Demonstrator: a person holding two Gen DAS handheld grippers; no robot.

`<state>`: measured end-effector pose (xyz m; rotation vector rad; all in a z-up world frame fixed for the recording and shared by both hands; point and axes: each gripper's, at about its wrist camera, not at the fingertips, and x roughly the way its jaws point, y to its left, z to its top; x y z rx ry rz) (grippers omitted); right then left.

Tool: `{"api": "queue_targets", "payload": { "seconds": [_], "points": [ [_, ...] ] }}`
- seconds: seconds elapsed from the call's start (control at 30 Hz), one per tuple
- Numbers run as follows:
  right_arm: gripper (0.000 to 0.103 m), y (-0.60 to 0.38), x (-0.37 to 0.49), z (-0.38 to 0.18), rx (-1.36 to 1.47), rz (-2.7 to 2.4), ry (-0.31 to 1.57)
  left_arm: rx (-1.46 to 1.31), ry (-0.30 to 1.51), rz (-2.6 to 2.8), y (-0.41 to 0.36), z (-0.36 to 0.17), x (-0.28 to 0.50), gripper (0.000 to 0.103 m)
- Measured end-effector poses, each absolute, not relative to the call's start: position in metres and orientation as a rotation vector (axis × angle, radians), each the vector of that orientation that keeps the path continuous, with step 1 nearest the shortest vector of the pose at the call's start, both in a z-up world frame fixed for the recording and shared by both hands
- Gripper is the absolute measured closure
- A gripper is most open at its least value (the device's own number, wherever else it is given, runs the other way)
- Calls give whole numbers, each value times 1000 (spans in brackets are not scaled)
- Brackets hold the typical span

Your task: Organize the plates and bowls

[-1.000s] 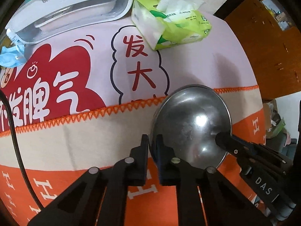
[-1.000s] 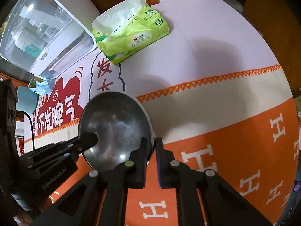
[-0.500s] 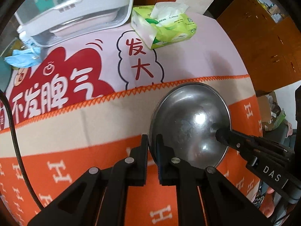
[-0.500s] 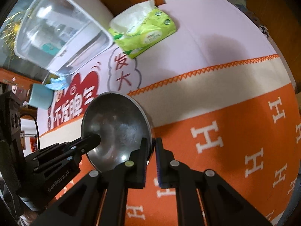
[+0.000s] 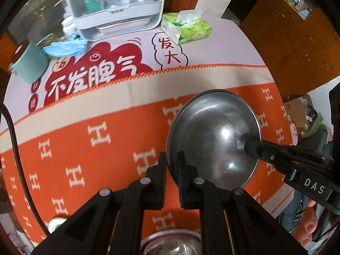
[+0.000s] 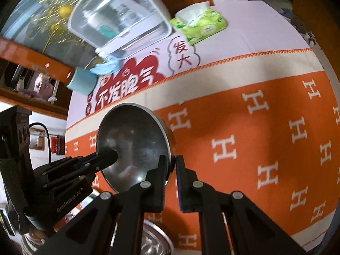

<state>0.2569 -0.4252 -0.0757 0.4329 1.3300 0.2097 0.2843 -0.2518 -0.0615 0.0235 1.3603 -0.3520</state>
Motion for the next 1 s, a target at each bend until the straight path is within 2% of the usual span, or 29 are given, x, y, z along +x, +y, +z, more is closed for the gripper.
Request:
{"api": "queue_targets", "payload": {
  "seconds": [0.57, 0.73, 1.0],
  "points": [
    [93, -370, 154, -41, 336, 296, 1286, 65, 1295, -326, -200, -33, 168, 95],
    [93, -356, 125, -52, 284, 307, 1299, 13, 1307, -323, -185, -46, 137, 95],
    [93, -341, 84, -87, 236, 324, 1369, -28, 1401, -321, -171, -96, 90, 95]
  ]
}}
